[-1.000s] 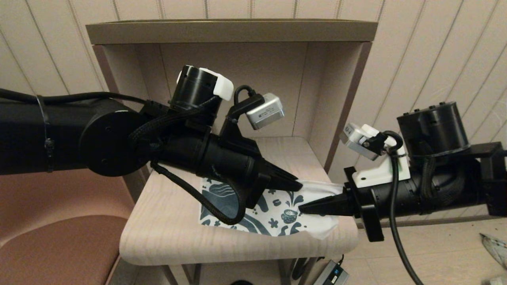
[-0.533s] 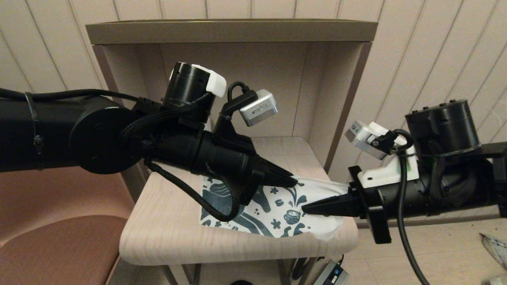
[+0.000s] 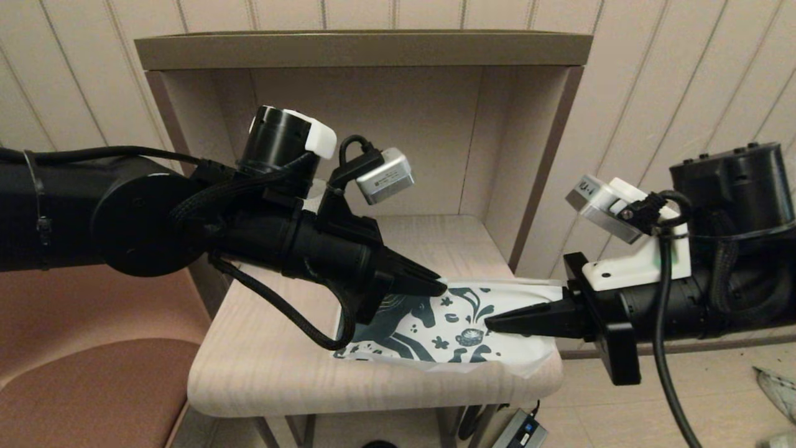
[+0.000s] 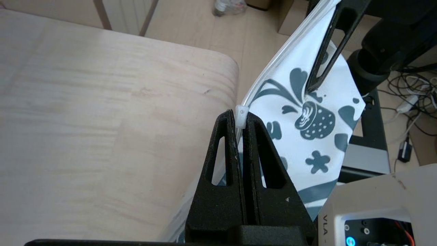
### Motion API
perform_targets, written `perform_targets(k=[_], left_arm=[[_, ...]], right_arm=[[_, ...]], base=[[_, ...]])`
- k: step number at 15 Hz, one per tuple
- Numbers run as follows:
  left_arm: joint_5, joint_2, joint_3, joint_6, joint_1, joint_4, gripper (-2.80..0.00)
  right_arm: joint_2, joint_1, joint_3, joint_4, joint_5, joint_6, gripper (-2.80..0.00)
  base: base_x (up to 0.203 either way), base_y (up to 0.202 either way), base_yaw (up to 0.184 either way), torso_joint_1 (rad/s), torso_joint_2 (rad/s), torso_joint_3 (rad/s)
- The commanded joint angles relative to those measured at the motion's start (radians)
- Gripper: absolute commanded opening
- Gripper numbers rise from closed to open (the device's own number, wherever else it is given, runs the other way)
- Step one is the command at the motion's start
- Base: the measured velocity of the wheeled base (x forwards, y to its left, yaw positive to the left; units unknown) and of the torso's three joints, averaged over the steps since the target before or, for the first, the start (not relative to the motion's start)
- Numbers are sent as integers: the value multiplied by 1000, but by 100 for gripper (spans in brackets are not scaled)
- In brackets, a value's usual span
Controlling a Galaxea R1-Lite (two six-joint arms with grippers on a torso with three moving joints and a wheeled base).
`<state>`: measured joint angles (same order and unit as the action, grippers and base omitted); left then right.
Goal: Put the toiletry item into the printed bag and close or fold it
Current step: Close the strorage bag and place it on the desk
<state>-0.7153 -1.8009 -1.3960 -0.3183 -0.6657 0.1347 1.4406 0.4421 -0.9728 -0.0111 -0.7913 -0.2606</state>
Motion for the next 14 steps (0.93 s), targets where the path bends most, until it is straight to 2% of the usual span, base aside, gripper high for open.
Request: perform_targets(k=[1, 11, 14], left_arm=[[-4, 14, 0, -4, 2, 0, -280], [-10, 54, 59, -10, 97, 2, -280], [-13, 65, 77, -32, 126, 2, -280]], right_arm=[[-16, 1, 2, 0, -5, -2, -280], [-49, -2, 3, -1, -5, -1, -280], [-60, -3, 3, -1, -5, 0, -280]], base=[[0, 0, 0, 0, 0, 0], [0, 0, 0, 0, 0, 0], [0, 0, 0, 0, 0, 0]])
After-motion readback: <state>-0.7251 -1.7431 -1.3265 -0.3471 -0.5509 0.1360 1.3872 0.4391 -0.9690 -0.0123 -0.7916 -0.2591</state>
